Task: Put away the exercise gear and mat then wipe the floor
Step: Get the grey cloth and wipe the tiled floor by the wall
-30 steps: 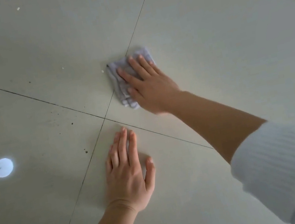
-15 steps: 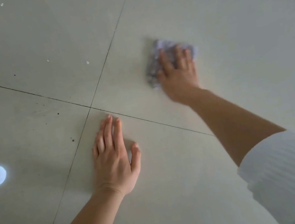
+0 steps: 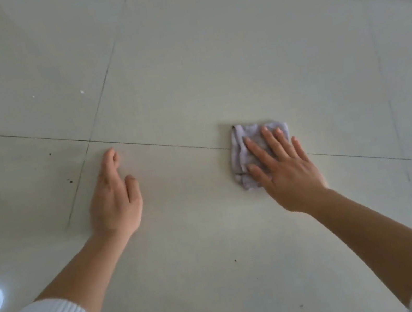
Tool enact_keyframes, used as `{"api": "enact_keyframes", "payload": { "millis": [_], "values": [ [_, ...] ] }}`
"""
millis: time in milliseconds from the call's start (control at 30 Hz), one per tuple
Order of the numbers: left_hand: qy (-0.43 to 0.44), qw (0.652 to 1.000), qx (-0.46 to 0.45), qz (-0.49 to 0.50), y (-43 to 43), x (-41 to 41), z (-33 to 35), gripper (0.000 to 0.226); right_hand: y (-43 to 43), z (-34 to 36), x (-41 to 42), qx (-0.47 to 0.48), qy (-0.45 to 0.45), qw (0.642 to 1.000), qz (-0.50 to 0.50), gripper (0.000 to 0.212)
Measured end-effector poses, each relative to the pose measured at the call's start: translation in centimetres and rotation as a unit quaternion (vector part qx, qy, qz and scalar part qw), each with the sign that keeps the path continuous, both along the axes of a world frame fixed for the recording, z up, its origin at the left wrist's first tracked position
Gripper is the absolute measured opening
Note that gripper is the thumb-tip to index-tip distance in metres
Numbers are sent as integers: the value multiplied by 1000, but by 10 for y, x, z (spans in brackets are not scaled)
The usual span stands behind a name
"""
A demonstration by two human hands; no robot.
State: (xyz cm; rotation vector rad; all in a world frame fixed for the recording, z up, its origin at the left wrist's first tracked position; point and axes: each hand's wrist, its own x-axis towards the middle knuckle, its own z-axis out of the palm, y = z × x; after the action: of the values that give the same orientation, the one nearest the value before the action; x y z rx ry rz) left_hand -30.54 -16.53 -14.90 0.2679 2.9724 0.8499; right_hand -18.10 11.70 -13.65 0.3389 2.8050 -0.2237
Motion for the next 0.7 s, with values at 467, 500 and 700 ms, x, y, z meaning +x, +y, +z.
{"api": "enact_keyframes", "payload": {
  "millis": [467,500,700],
  "values": [
    [-44,964,-228,-132,17,44,19,58,-90,11,49,-68,-11,998,3,56],
    [-42,961,-232,-145,14,46,15,60,-103,12,58,-71,-15,995,65,57],
    [-68,962,-229,-136,22,69,24,66,-94,9,107,-47,-12,979,200,54]
  ]
}}
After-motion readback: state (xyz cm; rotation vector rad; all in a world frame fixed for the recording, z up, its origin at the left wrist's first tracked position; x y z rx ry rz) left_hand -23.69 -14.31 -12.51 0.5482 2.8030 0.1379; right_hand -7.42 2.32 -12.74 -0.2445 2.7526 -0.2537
